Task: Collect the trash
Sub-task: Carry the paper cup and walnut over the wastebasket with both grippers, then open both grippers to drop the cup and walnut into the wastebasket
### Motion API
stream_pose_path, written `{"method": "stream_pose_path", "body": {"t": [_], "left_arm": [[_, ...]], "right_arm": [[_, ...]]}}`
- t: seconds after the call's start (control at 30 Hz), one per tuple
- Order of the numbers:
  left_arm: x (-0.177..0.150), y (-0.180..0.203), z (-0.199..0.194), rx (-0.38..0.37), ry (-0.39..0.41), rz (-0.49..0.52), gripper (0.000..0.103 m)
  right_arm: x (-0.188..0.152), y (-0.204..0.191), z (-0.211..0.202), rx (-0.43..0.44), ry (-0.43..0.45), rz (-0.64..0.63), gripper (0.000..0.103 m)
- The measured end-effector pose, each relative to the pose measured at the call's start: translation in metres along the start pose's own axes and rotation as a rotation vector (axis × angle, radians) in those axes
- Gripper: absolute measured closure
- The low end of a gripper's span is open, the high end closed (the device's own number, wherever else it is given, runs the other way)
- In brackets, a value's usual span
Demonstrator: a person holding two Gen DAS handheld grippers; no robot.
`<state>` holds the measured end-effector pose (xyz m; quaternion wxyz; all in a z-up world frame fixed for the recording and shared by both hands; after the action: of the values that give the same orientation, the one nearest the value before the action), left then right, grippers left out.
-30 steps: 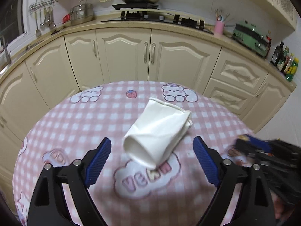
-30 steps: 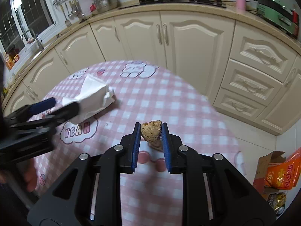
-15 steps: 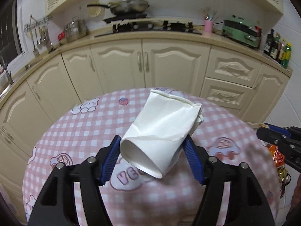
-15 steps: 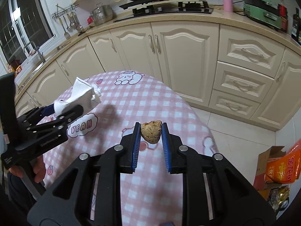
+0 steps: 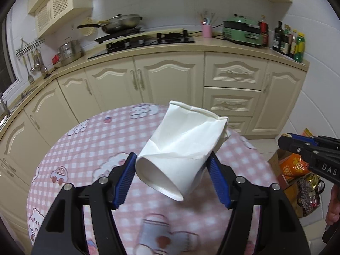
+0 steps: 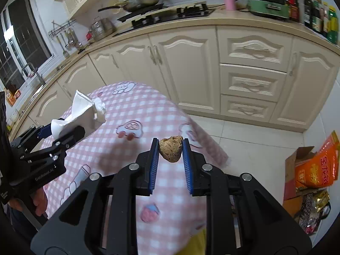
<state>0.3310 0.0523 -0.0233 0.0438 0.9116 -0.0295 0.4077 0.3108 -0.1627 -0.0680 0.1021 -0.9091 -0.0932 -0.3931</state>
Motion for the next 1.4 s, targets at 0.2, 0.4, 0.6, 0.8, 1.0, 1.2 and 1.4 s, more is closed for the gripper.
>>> {"method": "stream_pose_path", "body": {"t": [0.2, 0.4, 0.6, 0.8, 1.0, 1.2, 1.4], "left_arm": [[-0.008, 0.046, -0.014, -0.069, -0.006, 0.032, 0.037], [-0.019, 0.104, -0.023, -0.145, -0.013, 0.095, 0.037], [-0.039, 0.17, -0.023, -0.231, -0.043, 0.192, 0.037], [-0.067, 0.225, -0.009, -0.268, -0.105, 0.29, 0.037], [-0.086, 0.26, -0.001, -0.304, -0.146, 0.35, 0.035], [-0.099, 0.279, 0.008, -0.269, -0.162, 0.408, 0.029], [-0.099, 0.268, 0.012, -0.267, -0.197, 0.375, 0.029]], "right_arm": [[-0.023, 0.032, -0.028, -0.042, 0.007, 0.051, 0.081], [-0.05, 0.067, -0.052, -0.088, 0.009, 0.103, 0.08], [-0.082, 0.105, -0.071, -0.137, -0.006, 0.172, 0.08], [-0.115, 0.14, -0.083, -0.192, -0.037, 0.243, 0.08], [-0.144, 0.165, -0.086, -0.221, -0.077, 0.309, 0.08], [-0.163, 0.179, -0.084, -0.231, -0.106, 0.355, 0.08], [-0.164, 0.175, -0.071, -0.21, -0.138, 0.354, 0.08]]}}
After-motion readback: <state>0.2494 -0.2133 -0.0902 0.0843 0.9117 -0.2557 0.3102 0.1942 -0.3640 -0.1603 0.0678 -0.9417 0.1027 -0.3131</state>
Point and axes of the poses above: each gripper's, at about its wrist camera, not at the fingertips, and z roughly the way its jaws point, y to its right, x to its top, the point moved 2 cm from there along z, roughly the way its jaws point, and after that the axes turned 11 degrees about -z, right-handed, at the moved point
